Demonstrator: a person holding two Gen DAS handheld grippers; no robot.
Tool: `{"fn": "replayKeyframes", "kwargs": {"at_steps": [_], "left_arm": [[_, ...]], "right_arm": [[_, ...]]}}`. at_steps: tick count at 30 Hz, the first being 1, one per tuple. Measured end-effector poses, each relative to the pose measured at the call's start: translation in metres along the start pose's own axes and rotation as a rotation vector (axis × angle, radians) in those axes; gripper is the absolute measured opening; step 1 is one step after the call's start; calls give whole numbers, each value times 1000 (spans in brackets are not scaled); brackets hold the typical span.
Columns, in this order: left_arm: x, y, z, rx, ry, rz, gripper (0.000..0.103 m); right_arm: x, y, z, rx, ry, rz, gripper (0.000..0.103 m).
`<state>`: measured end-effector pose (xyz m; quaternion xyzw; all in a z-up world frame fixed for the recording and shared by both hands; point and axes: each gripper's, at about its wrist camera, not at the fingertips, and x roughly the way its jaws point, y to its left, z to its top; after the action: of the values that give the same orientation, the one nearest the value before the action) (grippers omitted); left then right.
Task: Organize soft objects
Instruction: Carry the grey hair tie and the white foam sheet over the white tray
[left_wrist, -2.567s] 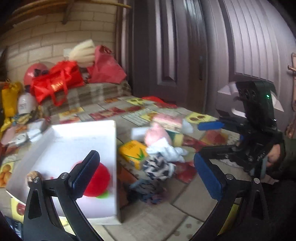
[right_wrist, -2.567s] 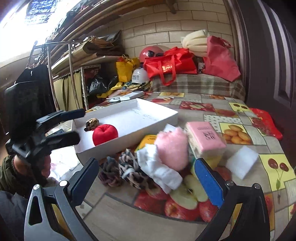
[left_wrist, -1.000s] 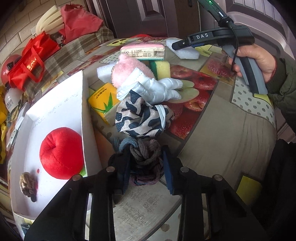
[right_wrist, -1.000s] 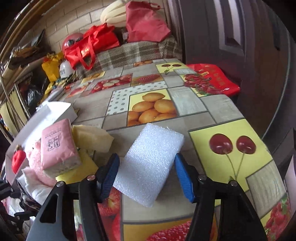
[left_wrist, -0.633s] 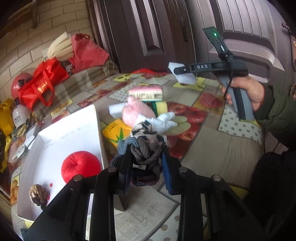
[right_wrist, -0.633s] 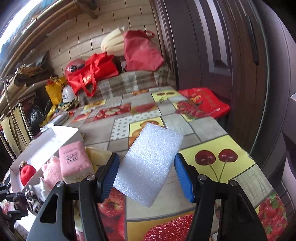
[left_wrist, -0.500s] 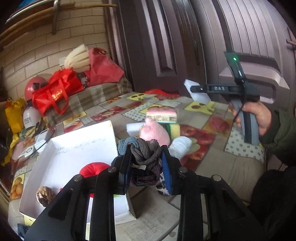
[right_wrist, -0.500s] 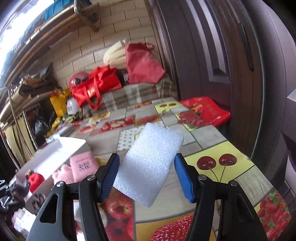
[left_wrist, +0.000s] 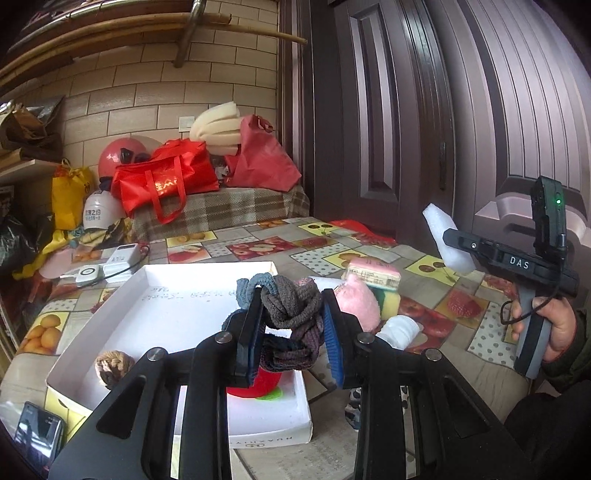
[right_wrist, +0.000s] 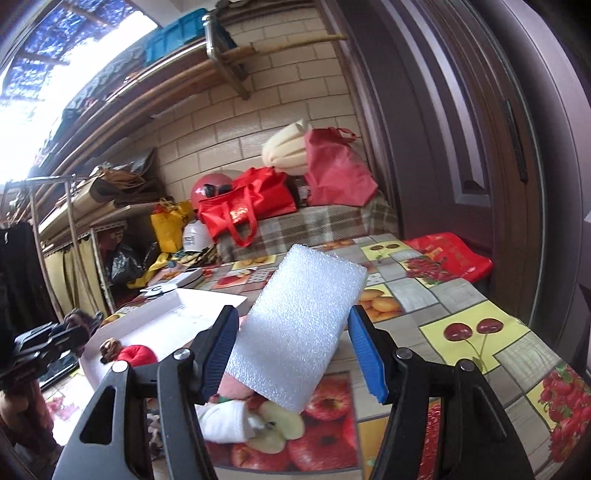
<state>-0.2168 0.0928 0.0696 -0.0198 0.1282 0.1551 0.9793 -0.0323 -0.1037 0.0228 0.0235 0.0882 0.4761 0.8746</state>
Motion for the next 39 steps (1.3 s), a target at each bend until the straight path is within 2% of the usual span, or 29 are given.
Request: {"fn": "replayKeyframes", "kwargs": {"at_steps": [4, 16, 26, 30, 32, 33, 35, 39], "left_arm": [[-4, -2, 0, 13, -18, 15, 28], [-3, 13, -3, -53, -8, 114, 28], [-4, 27, -5, -71, -10, 150, 28], [4, 41, -5, -73, 3, 163, 28], [11, 46, -7, -40, -9, 207, 28], [19, 52, -8, -39, 19, 222, 28], [27, 64, -10, -83, 48, 211, 28], [27, 82, -11, -122, 35, 263, 28]], "right_arm": [[-2, 15, -3, -70, -18, 12, 62], [0, 49, -11, -113, 7, 144, 61], [7, 79, -16, -170, 46, 223, 61], [13, 95, -18, -188, 60, 266, 61], [13, 107, -19, -207, 52, 291, 61], [12, 113, -20, -218, 47, 303, 61], [13, 125, -22, -248, 43, 329, 61], [18, 153, -26, -301, 58, 404, 61]]}}
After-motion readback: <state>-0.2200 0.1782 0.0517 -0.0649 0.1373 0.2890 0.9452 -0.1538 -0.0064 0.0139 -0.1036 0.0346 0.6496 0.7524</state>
